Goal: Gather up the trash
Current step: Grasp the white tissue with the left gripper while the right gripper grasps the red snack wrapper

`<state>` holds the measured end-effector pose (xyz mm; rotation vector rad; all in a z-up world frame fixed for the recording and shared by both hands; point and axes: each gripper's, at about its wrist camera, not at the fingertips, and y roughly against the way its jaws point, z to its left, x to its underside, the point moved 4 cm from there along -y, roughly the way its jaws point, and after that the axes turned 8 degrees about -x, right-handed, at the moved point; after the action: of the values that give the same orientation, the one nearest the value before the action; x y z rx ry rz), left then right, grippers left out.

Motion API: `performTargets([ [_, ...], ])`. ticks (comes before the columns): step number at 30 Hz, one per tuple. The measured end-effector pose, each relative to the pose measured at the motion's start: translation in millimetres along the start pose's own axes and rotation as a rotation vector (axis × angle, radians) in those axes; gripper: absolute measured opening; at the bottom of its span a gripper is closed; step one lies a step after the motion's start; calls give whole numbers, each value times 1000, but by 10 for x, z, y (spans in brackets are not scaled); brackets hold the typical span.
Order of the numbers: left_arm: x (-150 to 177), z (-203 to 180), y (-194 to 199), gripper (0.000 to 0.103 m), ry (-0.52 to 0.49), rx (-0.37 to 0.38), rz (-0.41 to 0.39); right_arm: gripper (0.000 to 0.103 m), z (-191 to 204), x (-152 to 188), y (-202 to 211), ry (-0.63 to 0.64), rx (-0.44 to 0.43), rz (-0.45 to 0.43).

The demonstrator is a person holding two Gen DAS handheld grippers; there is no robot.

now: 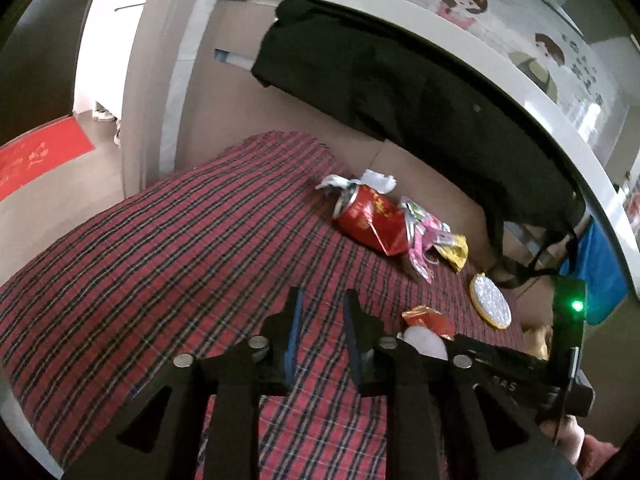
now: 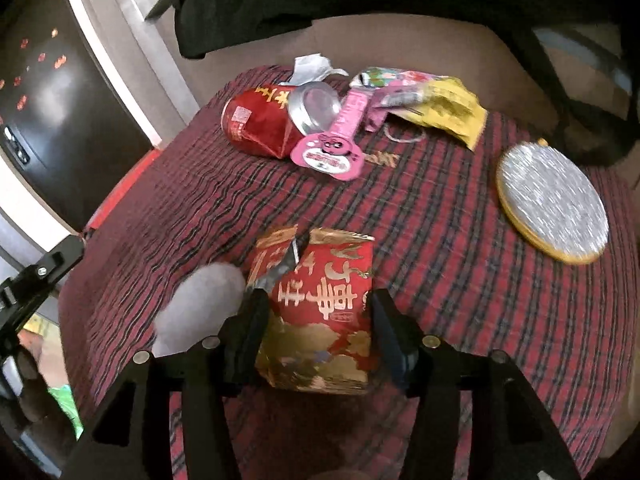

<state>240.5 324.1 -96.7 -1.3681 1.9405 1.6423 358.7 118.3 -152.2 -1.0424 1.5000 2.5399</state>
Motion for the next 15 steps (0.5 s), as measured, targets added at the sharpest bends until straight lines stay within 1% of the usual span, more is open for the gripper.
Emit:
performTargets([
  [2,-7,33,-7,27,5,-5,3,58,60,-45,-70,29,28,7],
  [4,-5,70,-21,28,9,-11,8,60,121,-77,-140,72,73,16],
  [6,5,92,-34,28,11,-15,13,64,168,-81,-190,113,109,22],
  [7,9,96,-43,28,11,-17,17,64,173,-83,-198,120,113,20],
  [9,24,85,-60,28,8,-18,22,68,149,-91,-200,119,95,17],
  [13,37,2,-102,28,-8,-8,31,69,139,-99,-203,172,54,36],
  [14,43,-24,-102,28,-14,-3,31,66,123,-97,-187,173,43,35],
  [15,50,-48,-101,28,-19,3,32,55,101,-89,-158,181,53,26],
])
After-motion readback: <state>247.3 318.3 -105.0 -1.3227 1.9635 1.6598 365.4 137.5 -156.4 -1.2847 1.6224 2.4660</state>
